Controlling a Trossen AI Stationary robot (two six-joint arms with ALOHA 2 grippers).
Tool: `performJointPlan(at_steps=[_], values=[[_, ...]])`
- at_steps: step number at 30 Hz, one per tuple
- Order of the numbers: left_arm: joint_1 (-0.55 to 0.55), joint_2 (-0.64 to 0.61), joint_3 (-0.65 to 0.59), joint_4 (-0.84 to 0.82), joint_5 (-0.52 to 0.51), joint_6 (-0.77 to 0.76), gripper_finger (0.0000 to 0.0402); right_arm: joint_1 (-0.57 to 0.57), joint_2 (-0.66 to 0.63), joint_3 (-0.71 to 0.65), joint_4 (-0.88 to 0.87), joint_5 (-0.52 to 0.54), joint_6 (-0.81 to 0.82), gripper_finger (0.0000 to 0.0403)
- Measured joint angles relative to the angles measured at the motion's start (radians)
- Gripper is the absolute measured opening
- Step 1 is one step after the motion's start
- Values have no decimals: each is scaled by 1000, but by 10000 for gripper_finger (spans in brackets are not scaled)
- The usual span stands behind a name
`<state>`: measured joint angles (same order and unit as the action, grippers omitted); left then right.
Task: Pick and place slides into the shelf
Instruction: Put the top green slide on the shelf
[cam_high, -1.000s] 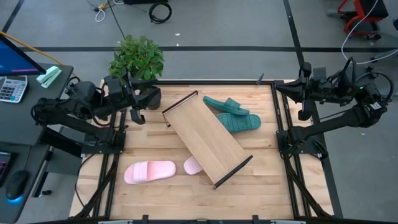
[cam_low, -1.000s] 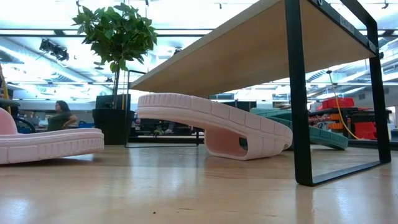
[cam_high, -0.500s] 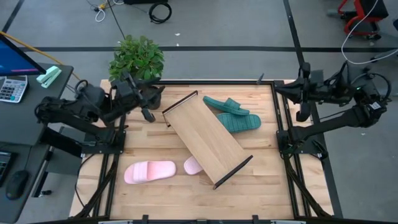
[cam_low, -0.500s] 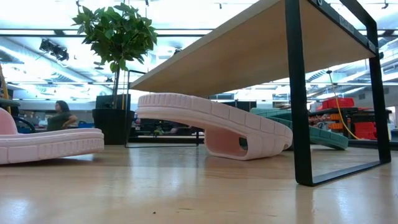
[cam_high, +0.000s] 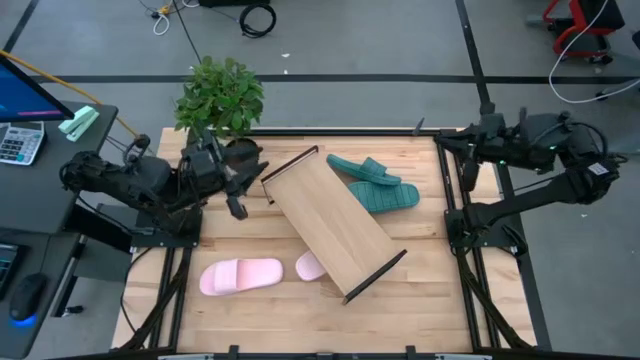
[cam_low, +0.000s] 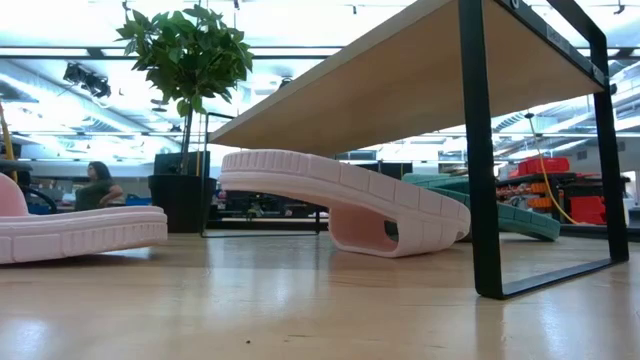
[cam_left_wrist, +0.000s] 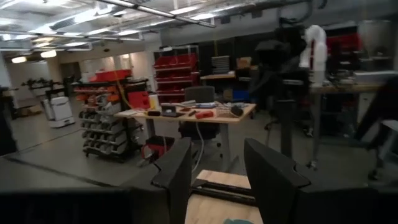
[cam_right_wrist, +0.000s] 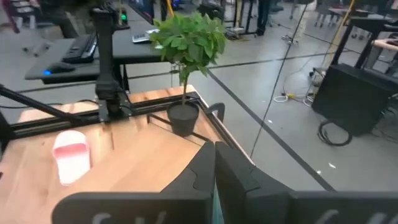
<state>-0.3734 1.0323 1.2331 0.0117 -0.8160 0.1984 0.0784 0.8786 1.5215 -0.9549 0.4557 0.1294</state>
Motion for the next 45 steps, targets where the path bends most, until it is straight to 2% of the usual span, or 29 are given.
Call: performJointPlan(at_steps=[6,12,19,25,29,35,45], values=[[-49,-41,0,-27,1,23,170,0,67,0,77,-13,-40,18],[-51,-112,0,-180,23,-55,161,-15,112,0,125,-173,1,18],[-51,-158,0,-287,61,-162,159,-113,142,7,123,-335,27,18],[-46,-163,0,-327,62,-201,167,-178,205,141,119,-457,-30,20],[-29,-162,0,-377,63,-271,165,-211,276,299,10,-507,-73,33],[-4,-162,0,-445,74,-328,165,-272,381,473,-246,-510,-130,65],[24,-155,0,-580,106,-448,168,-341,432,449,-406,-509,-156,108]])
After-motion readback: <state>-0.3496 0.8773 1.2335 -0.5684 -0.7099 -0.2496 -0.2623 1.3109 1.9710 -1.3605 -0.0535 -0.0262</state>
